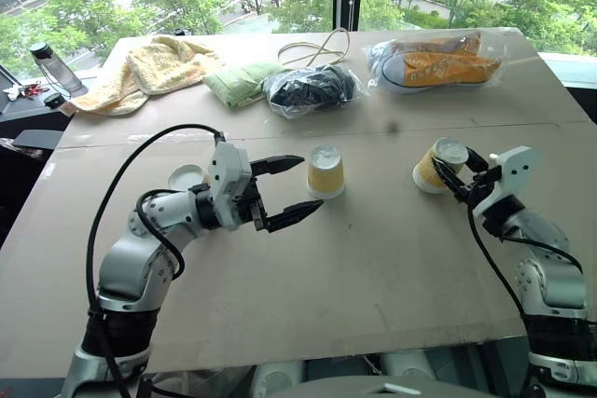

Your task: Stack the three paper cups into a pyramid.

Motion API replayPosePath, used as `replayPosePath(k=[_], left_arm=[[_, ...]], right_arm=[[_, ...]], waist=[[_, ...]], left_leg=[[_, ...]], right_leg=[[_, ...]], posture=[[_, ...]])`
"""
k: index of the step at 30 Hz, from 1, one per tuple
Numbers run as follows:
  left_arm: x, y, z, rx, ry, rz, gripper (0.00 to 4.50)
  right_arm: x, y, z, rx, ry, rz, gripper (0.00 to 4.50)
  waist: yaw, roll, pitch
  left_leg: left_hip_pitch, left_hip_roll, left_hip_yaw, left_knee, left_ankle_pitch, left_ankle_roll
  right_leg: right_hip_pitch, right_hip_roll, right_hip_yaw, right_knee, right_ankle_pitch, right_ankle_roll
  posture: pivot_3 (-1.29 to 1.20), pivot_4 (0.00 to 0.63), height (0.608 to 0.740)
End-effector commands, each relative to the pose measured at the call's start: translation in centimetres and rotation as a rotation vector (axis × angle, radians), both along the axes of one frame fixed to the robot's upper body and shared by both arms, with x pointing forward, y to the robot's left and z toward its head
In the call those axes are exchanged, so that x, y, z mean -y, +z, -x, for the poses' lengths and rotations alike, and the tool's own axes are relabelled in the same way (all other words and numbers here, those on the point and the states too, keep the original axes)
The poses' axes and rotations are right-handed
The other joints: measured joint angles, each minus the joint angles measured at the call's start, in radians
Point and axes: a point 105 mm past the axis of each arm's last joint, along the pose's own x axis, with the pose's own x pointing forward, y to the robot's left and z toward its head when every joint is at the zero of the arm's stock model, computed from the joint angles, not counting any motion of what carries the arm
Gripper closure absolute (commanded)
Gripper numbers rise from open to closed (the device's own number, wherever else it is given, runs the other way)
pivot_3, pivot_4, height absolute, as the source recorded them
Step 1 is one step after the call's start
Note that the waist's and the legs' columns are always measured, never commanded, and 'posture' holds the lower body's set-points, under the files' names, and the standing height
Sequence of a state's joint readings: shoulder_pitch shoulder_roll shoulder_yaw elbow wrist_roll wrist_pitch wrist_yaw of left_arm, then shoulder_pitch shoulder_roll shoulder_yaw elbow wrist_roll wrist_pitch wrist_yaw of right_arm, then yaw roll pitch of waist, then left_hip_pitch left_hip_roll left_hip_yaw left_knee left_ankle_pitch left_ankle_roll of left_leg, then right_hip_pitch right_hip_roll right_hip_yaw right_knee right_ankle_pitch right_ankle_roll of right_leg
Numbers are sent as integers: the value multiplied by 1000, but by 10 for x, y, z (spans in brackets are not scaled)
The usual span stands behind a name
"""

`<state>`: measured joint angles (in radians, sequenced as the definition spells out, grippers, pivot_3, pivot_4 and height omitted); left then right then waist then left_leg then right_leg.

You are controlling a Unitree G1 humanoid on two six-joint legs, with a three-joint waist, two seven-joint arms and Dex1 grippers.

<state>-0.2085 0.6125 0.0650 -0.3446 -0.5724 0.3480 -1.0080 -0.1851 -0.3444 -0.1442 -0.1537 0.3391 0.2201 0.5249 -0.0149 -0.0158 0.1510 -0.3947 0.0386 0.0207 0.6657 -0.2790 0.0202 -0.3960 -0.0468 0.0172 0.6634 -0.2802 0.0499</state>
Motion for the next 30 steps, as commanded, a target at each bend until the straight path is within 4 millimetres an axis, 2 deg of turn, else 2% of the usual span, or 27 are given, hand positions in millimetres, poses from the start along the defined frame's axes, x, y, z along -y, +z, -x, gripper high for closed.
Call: replayPosePath(k=[1,6,9,13,19,30], left_arm=[[4,14,6,67,-25,35,0],[0,6,10,51,13,26,0],[-5,1,13,39,47,18,0],[-11,-1,16,34,87,13,0],[-16,-4,17,28,116,6,0],[-20,-3,14,30,130,-2,0]], right_arm=[[-42,28,-2,78,137,-28,2497],[-83,30,-6,53,258,-42,2497],[-98,24,-4,24,321,-15,2497],[-102,13,-2,-7,354,53,2497],[-107,6,7,-44,409,59,2497],[-111,0,9,-65,419,56,2497]], waist=[[-1,0,0],[2,0,0],[2,0,0],[2,0,0],[2,0,0],[1,0,0]], left_leg=[[0,0,0,0,0,0],[-1,0,-1,0,0,0],[-1,0,-1,0,0,-1],[-1,0,-1,1,0,0],[-1,0,-1,1,0,0],[-1,0,-1,1,0,0]], right_leg=[[0,0,0,0,0,0],[0,0,-1,-1,0,0],[0,-1,-1,-1,0,0],[0,-1,-1,0,0,0],[0,-1,-1,0,0,0],[0,-1,-1,0,0,0]], posture=[[0,150,740],[0,150,740],[0,150,740],[0,150,740],[0,150,740],[0,150,740]])
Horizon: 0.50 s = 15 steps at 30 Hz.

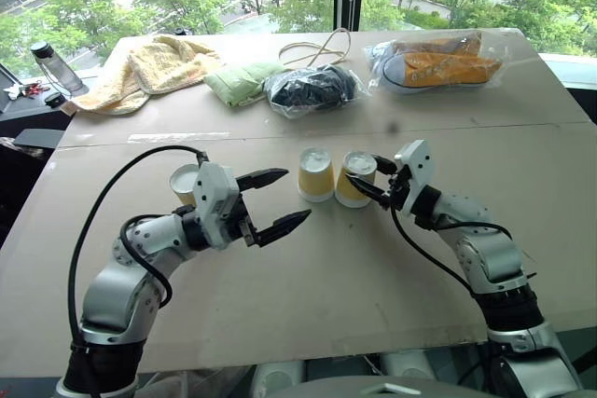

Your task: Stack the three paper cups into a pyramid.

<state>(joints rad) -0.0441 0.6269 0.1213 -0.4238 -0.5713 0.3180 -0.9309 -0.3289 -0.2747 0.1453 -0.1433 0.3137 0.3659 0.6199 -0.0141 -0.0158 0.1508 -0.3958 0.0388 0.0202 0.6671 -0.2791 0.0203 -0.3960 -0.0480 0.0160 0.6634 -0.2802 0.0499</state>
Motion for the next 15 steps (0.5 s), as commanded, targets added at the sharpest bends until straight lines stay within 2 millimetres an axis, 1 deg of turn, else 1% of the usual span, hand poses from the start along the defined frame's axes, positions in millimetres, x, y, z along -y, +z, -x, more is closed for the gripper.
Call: replayPosePath(k=[1,3,4,7,9,10,12,13,15], left_arm=[[-3,11,1,54,10,-2,0],[-4,9,-1,37,31,-6,0],[-7,8,-5,30,75,-6,0],[-12,8,-13,38,165,3,0],[-15,19,-13,90,256,77,0],[-19,26,-13,133,346,129,0],[-23,37,-5,211,471,212,0],[-22,40,3,244,502,247,0],[-22,42,15,278,572,295,0]], right_arm=[[-4,10,3,40,15,-12,1428],[-4,11,3,49,16,-12,536],[-4,12,3,56,15,-15,96],[-2,15,2,75,7,-25,35],[1,22,4,105,10,-50,35],[4,28,7,126,20,-67,35],[9,39,18,178,76,-104,35],[11,45,26,208,124,-126,35],[14,53,41,238,215,-156,35]], waist=[[0,0,0],[0,0,0],[0,0,0],[0,0,0],[0,0,0],[1,0,0],[1,0,0],[1,0,0],[1,0,0]], left_leg=[[0,0,0,0,0,0],[0,0,0,0,0,0],[0,0,0,0,0,0],[0,0,0,0,0,0],[0,0,0,0,0,0],[0,1,0,0,0,0],[-1,1,0,0,0,0],[-1,1,0,0,0,0],[-2,1,0,0,0,0]], right_leg=[[0,0,0,0,0,0],[0,0,0,0,0,0],[0,0,0,0,0,0],[0,0,0,0,0,0],[0,0,0,0,0,0],[0,0,0,0,0,0],[0,-1,0,-1,0,0],[0,-2,0,-1,0,0],[0,-3,1,-1,0,0]], posture=[[0,150,740],[0,150,740],[0,150,740],[0,150,740],[0,150,740],[0,150,740],[0,150,740],[0,150,740],[0,150,740]])
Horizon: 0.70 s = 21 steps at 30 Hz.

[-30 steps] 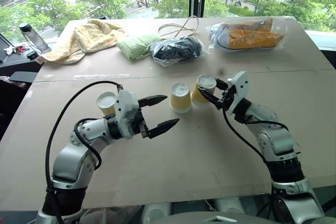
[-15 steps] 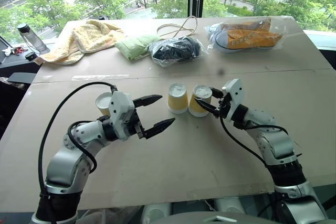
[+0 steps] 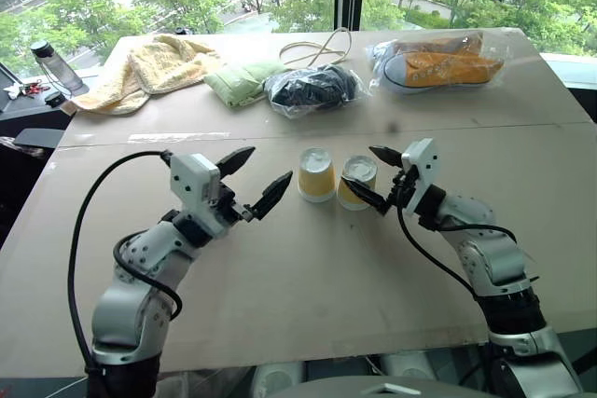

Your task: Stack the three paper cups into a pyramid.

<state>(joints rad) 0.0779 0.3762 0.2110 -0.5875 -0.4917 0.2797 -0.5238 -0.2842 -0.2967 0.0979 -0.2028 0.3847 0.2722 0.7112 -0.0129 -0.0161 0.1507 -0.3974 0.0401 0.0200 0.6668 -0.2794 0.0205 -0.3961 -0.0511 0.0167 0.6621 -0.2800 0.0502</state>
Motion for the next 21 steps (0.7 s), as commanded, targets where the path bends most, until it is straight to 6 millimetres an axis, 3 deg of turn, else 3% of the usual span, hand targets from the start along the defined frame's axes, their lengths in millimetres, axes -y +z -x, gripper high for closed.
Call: replayPosePath(k=[1,6,8,12,16,21], left_arm=[[-7,20,23,151,194,19,0],[-29,-1,34,110,463,-7,0],[-46,-11,36,77,602,11,0],[-70,-26,35,21,770,11,0],[-85,-36,23,-11,813,-12,0],[-88,-50,11,-60,777,4,0]], right_arm=[[8,33,30,140,164,-71,35],[17,33,50,120,311,-60,35],[21,32,57,105,359,-54,35],[30,30,66,95,405,-34,35],[36,29,70,110,402,-38,35],[40,31,69,126,370,-31,35]], waist=[[0,0,0],[0,0,0],[0,-1,0],[2,-1,0],[4,-1,0],[1,-1,0]], left_leg=[[0,0,0,0,0,0],[9,-1,-2,0,0,0],[16,-1,-1,-1,0,1],[17,-2,-1,0,0,1],[17,-2,-1,0,0,1],[17,-2,-1,0,0,1]], right_leg=[[0,-1,1,0,0,0],[9,0,0,0,0,0],[18,0,0,-1,0,-1],[19,0,-1,-1,0,-1],[19,1,-2,-1,0,-1],[19,2,-1,-1,0,-1]], posture=[[0,150,740],[0,150,740],[0,150,740],[0,150,740],[0,150,740],[0,150,740]])
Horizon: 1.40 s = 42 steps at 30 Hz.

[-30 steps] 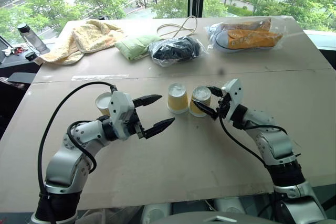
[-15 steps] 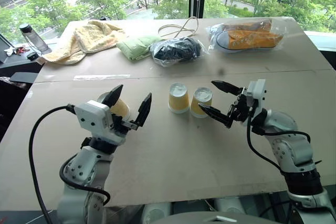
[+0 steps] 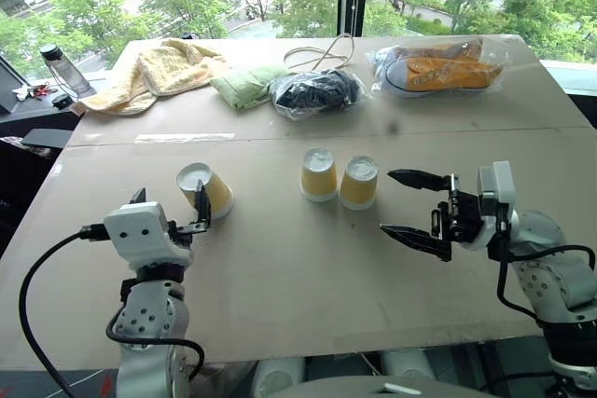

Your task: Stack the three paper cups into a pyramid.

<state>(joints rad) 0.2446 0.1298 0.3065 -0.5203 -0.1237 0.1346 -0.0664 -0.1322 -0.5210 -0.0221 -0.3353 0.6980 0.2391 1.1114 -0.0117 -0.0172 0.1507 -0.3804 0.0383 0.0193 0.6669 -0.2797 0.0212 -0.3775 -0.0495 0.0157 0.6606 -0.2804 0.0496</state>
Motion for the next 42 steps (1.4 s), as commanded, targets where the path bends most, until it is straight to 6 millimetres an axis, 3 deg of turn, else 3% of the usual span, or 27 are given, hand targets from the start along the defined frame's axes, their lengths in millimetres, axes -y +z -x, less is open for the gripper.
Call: replayPosePath(k=[1,8,13,19,26,32,42], left_arm=[[-2,-4,-5,-5,-25,9,0],[-9,-9,-20,-3,-59,-8,0],[1,-9,-27,20,-119,-34,0],[-2,3,-30,116,-102,-67,0],[0,-8,-48,67,-147,-73,0],[7,-1,-57,94,-213,-139,0],[6,-2,-70,75,-175,-61,0]], right_arm=[[5,15,3,76,-17,-16,35],[6,12,3,70,-43,-13,35],[5,12,3,74,-56,-20,35],[3,11,3,77,-63,-27,35],[1,11,3,79,-67,-36,35],[-1,10,3,84,-70,-40,35],[-2,9,3,87,-72,-47,35]], waist=[[1,0,0],[5,1,-1],[5,1,-1],[5,1,-1],[6,1,-1],[5,1,-1],[4,1,-1]], left_leg=[[0,0,0,0,0,0],[1,0,-1,0,0,0],[1,0,0,0,0,0],[0,1,0,0,0,0],[0,0,-1,0,0,0],[0,1,-1,0,0,0],[0,1,-1,0,0,0]], right_leg=[[0,0,0,0,0,0],[0,-1,-1,1,0,0],[0,-1,0,1,0,0],[0,-2,0,1,0,0],[0,-2,-1,0,0,0],[0,-2,-1,0,0,0],[0,-2,-2,0,0,0]], posture=[[0,150,740],[0,150,740],[0,150,740],[0,150,740],[0,150,740],[0,150,740],[0,150,740]])
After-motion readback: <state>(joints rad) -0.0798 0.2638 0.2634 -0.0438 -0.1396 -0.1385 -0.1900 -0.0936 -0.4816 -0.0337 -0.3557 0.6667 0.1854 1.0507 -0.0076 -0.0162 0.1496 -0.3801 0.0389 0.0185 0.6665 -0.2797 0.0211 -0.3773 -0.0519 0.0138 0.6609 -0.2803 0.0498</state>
